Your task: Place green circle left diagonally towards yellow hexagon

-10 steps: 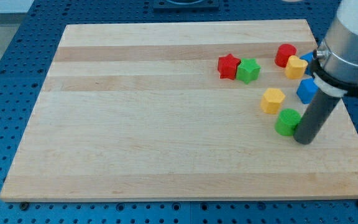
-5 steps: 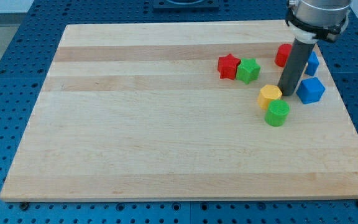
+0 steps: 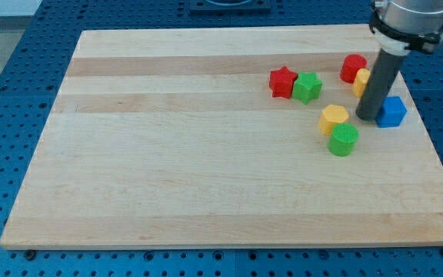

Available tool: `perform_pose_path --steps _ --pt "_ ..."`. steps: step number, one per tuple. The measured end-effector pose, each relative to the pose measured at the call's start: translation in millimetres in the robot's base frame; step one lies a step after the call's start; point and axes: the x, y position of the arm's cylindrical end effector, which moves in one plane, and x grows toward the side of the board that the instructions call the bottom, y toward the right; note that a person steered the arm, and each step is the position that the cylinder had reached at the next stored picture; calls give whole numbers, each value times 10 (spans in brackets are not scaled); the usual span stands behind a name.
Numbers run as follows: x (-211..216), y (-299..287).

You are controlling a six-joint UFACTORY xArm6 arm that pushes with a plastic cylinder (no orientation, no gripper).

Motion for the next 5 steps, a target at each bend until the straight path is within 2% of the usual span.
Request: perform_pose_path --steps 3,5 --pt "495 47" --pt "460 -210"
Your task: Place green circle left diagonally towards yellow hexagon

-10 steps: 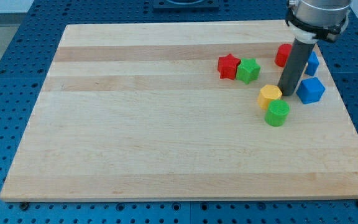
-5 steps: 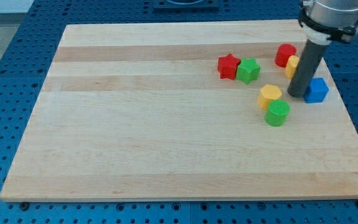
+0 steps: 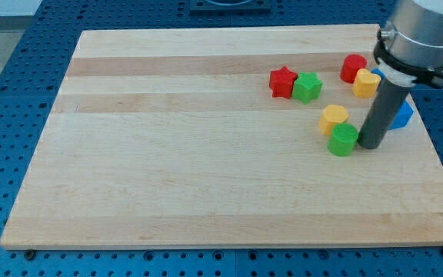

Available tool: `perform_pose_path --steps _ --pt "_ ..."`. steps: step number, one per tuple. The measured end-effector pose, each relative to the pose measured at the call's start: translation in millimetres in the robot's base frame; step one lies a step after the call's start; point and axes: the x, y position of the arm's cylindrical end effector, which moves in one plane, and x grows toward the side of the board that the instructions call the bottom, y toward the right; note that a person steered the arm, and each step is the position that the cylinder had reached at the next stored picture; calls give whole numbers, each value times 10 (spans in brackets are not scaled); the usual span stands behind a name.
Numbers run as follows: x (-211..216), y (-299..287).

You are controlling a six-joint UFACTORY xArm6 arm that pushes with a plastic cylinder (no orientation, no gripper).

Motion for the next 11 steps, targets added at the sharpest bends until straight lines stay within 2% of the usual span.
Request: perform_pose_path --steps 6,8,9,11 --pt "-91 -1331" --pt "155 -1338" --pt "287 -1102" --pt "806 -1026"
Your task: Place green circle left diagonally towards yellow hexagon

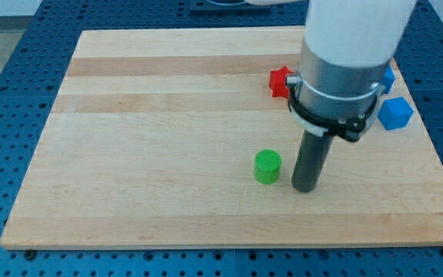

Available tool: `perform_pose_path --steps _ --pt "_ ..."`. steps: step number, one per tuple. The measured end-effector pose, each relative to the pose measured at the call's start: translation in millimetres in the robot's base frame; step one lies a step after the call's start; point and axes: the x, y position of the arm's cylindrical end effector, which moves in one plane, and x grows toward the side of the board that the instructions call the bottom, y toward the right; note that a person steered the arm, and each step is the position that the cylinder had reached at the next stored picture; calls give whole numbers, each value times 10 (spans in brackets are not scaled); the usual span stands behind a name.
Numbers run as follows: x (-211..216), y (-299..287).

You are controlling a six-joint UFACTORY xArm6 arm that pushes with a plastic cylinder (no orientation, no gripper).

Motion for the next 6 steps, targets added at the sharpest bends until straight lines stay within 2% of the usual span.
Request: perform_pose_path --steps 1,3,4,6 --pt "146 -120" --pt "138 -419" --pt "-46 -439" --pt "-768 -439"
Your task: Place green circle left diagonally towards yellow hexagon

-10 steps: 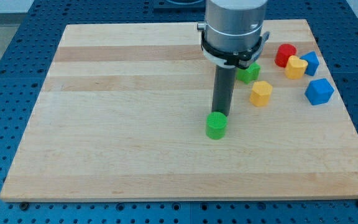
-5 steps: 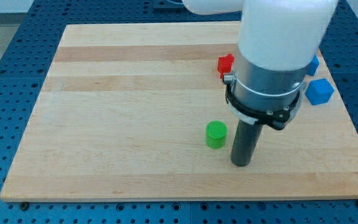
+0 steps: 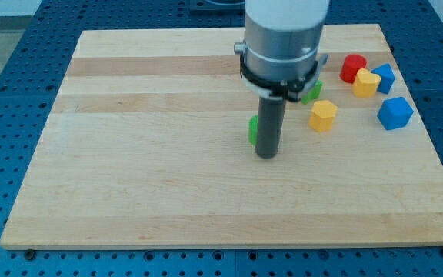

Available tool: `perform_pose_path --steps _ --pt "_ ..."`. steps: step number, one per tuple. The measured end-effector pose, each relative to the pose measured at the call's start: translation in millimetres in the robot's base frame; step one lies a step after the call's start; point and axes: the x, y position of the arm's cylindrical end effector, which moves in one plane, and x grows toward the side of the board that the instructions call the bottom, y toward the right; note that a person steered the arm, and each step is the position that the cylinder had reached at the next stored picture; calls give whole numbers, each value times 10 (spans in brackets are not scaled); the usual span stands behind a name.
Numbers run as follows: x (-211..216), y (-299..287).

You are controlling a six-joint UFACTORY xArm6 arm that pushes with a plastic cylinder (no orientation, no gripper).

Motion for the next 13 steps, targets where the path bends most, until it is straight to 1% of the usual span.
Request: perform_pose_path --steps 2,5,6,8,10,13 --pt "-679 0" --pt "-1345 0" --pt "-1473 -18" --pt "-1442 -37" --pt "-1326 -70" --pt "-1316 -321"
